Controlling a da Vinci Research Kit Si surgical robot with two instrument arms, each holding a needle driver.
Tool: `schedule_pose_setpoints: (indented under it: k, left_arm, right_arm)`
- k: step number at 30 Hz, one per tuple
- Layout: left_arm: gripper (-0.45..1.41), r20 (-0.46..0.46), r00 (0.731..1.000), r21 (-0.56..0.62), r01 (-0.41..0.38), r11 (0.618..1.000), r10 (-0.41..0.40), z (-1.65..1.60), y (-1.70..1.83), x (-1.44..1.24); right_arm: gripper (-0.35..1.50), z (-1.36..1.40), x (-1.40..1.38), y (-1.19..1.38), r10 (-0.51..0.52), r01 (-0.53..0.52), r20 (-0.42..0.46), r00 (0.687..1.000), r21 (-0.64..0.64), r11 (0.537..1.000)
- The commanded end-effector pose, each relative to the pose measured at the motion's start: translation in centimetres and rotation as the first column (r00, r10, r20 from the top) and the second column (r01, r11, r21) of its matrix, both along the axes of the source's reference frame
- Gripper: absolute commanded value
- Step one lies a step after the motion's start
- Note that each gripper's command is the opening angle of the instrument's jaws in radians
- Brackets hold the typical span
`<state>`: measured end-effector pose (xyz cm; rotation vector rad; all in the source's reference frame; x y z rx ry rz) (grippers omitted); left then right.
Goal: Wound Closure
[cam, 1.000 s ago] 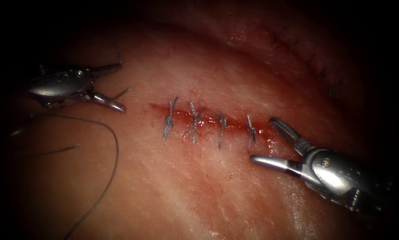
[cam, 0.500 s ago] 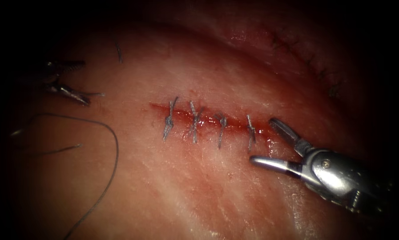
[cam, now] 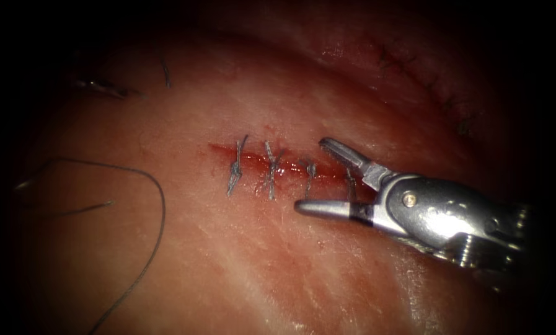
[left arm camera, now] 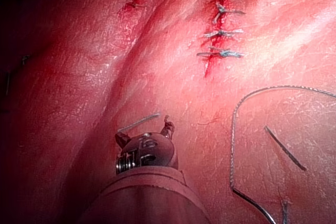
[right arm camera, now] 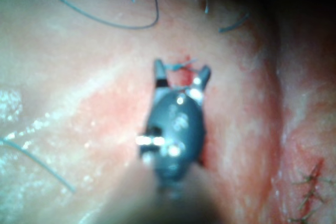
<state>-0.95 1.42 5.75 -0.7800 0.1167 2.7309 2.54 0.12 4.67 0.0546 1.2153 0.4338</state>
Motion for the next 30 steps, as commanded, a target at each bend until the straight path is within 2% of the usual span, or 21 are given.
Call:
schedule_pose_setpoints:
  k: [1, 3, 5, 6, 9, 10, 11, 12, 13, 14, 18, 21, 23, 25, 26, 27, 29, 30]
  left_arm:
    - [0.46, 0.015, 1.000, -0.021, 0.015, 1.000, -0.015, 0.05, 0.02, -0.10]
    - [0.44, 0.037, 0.998, -0.052, 0.043, 0.998, -0.041, 0.00, 0.06, -0.18]
    - [0.41, 0.095, 0.994, -0.064, 0.064, 0.996, -0.058, -0.06, 0.05, -0.29]
    - [0.41, 0.133, 0.990, -0.064, 0.064, 0.996, -0.055, -0.09, 0.02, -0.39]
    - [0.41, 0.158, 0.986, -0.056, 0.061, 0.997, -0.051, -0.10, -0.04, -0.53]
    - [0.41, 0.161, 0.986, -0.056, 0.061, 0.997, -0.051, -0.08, -0.06, -0.57]
    - [0.41, 0.162, 0.985, -0.058, 0.062, 0.996, -0.052, -0.06, -0.07, -0.59]
    - [0.41, 0.164, 0.985, -0.059, 0.061, 0.996, -0.051, -0.04, -0.07, -0.60]
    - [0.42, 0.161, 0.986, -0.069, 0.052, 0.996, -0.041, 0.00, -0.07, -0.61]
    - [0.42, 0.162, 0.986, -0.079, 0.041, 0.996, -0.028, 0.05, -0.07, -0.59]
    - [0.42, 0.185, 0.982, -0.087, 0.040, 0.995, -0.023, 0.11, -0.07, -0.59]
    - [0.42, 0.254, 0.967, -0.087, 0.049, 0.995, -0.025, 0.11, -0.09, -0.61]
    - [0.42, 0.321, 0.947, -0.085, 0.050, 0.995, -0.021, 0.09, -0.11, -0.64]
    - [0.41, 0.402, 0.916, -0.079, 0.040, 0.996, -0.005, 0.06, -0.13, -0.67]
    - [0.41, 0.456, 0.890, -0.076, 0.032, 0.997, 0.007, 0.02, -0.15, -0.69]
    - [0.41, 0.456, 0.890, -0.076, 0.032, 0.997, 0.007, 0.02, -0.15, -0.69]
    - [0.41, 0.513, 0.858, -0.076, 0.025, 0.997, 0.018, -0.03, -0.18, -0.73]
    - [0.41, 0.513, 0.858, -0.076, 0.025, 0.997, 0.018, -0.03, -0.18, -0.73]
  right_arm:
    - [-0.06, 0.05, 0.19, -0.01, -0.010, 0.010, -0.006, 1.000, -0.003, 1.000]
    - [-0.10, 0.06, 0.27, 0.01, -0.008, 0.008, -0.004, 1.000, -0.008, 1.000]
    - [-0.05, 0.06, 0.34, 0.05, -0.003, 0.003, -0.002, 1.000, -0.006, 1.000]
    - [-0.01, 0.06, 0.41, 0.11, -0.003, 0.003, 0.002, 1.000, -0.013, 1.000]
    - [-0.06, 0.04, 0.46, 0.25, -0.010, 0.011, 0.024, 1.000, -0.044, 0.999]
    - [0.22, 0.04, 0.46, 0.28, -0.009, 0.011, 0.023, 1.000, -0.055, 0.998]
    - [0.71, 0.04, 0.48, 0.37, -0.007, 0.008, 0.028, 1.000, -0.054, 0.998]
    - [0.99, 0.04, 0.49, 0.44, -0.007, 0.009, 0.034, 0.999, -0.061, 0.998]
    - [1.18, 0.04, 0.50, 0.50, -0.007, 0.009, 0.041, 0.999, -0.067, 0.998]
    - [1.26, 0.03, 0.49, 0.61, -0.011, 0.014, 0.046, 0.999, -0.081, 0.997]
    - [1.29, 0.06, 0.48, 0.80, -0.037, 0.041, 0.042, 0.998, -0.099, 0.994]
    - [1.35, 0.14, 0.52, 0.89, -0.082, 0.084, 0.025, 0.996, -0.094, 0.992]
    - [1.29, 0.19, 0.53, 0.92, -0.114, 0.113, -0.005, 0.993, -0.093, 0.989]
    - [1.26, 0.25, 0.52, 0.97, -0.150, 0.144, -0.047, 0.988, -0.102, 0.984]
    - [1.24, 0.27, 0.52, 0.97, -0.176, 0.167, -0.072, 0.982, -0.108, 0.980]
    - [1.24, 0.27, 0.52, 0.97, -0.176, 0.167, -0.072, 0.982, -0.108, 0.980]
    - [1.21, 0.29, 0.55, 0.94, -0.196, 0.185, -0.093, 0.976, -0.120, 0.975]
    - [1.21, 0.29, 0.55, 0.94, -0.196, 0.185, -0.093, 0.976, -0.120, 0.975]
